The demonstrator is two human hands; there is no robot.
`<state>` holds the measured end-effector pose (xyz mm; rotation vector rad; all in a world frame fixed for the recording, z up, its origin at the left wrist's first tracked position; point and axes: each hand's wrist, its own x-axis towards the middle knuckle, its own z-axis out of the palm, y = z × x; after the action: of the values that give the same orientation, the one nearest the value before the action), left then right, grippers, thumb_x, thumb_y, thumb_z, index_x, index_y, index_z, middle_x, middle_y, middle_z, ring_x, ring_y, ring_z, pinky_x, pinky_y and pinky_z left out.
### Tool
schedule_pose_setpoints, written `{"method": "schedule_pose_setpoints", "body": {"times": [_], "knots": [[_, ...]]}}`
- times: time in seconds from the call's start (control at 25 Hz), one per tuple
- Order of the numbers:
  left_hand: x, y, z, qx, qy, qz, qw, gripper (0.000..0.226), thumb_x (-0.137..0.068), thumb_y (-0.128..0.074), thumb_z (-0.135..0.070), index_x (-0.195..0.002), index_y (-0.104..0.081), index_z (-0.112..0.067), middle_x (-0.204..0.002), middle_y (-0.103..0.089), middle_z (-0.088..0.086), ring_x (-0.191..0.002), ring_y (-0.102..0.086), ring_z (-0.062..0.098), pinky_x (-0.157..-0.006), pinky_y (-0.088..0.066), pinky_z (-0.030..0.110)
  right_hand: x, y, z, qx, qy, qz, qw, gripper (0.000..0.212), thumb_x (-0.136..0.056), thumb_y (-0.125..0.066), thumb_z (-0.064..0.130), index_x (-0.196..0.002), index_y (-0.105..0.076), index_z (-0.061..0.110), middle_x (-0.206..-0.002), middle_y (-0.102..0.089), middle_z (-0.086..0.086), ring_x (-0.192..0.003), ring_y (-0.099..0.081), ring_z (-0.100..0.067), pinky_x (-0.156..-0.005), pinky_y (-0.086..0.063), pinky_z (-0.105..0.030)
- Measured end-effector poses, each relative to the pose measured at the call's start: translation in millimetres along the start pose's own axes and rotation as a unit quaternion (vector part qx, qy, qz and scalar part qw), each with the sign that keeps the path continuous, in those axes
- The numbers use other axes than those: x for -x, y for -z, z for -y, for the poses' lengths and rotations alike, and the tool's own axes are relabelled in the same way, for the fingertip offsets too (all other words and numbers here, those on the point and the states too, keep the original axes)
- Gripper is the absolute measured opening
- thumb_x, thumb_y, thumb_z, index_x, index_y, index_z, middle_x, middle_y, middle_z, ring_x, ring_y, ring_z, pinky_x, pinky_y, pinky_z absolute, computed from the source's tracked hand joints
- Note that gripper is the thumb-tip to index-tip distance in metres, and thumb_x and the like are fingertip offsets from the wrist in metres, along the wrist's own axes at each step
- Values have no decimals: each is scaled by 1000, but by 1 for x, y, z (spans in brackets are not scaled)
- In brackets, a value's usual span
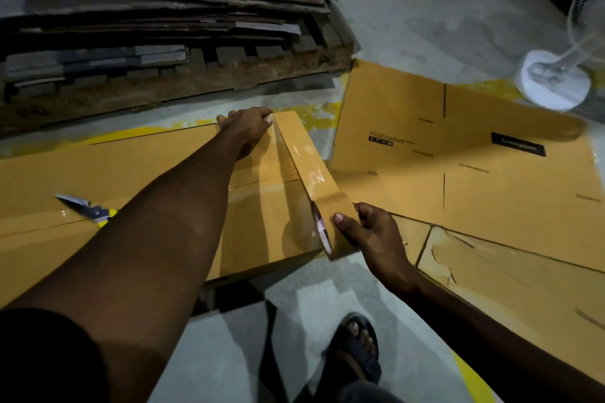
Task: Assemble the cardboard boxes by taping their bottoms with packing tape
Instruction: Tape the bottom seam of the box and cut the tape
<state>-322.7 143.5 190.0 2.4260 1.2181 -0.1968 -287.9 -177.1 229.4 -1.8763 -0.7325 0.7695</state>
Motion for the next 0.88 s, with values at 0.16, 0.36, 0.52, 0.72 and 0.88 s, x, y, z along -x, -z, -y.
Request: {"method": "schedule_pose_setpoints", "body": {"times": [0.16, 0.36, 0.52, 0.72, 0.88], "knots": [[-1, -1, 0, -3, -1, -3, 1000, 35, -103, -31, -42, -132, -49, -36, -137, -52, 11, -124, -43, 34, -102, -23, 48, 18, -1, -6, -2, -49, -25, 998, 39, -91, -66, 38, -63, -58, 11, -55, -58, 9, -52, -50, -3, -52, -38, -22], [-1, -3, 2, 9, -11, -8, 1000, 33, -103, -33, -40, -130, -51, -35, -135, -53, 12, -123, -44, 35, -101, -23, 49, 15, -1, -13, 9, -72, -55, 996, 51, -92, -64, 41, -68, -59, -4, -57, -55, -10, -54, -49, -13, -55, -37, -32], [-2, -4, 4, 15, -16, -13, 1000, 33, -102, -34, -40, -131, -50, -35, -135, -53, 11, -123, -44, 35, -100, -24, 50, 11, 4, -11, 27, -107, -50, 993, 47, -91, -65, 43, -68, -64, 2, -59, -62, -7, -53, -54, -12, -56, -39, -31], [-5, -5, 5, 9, -6, -14, 1000, 34, -102, -34, -42, -132, -49, -37, -136, -52, 12, -123, -44, 35, -99, -25, 49, 20, 5, -21, 16, -108, -23, 994, 37, -80, -66, 38, -57, -48, 16, -50, -46, 8, -52, -44, -11, -57, -31, -32], [-3, -5, 4, 8, -6, -15, 1000, 36, -102, -34, -41, -135, -48, -35, -138, -51, 12, -126, -42, 35, -101, -24, 49, 20, 4, -27, -3, -117, -55, 992, 41, -94, -62, 31, -57, -48, 17, -47, -45, 11, -49, -41, -8, -56, -31, -30]]}}
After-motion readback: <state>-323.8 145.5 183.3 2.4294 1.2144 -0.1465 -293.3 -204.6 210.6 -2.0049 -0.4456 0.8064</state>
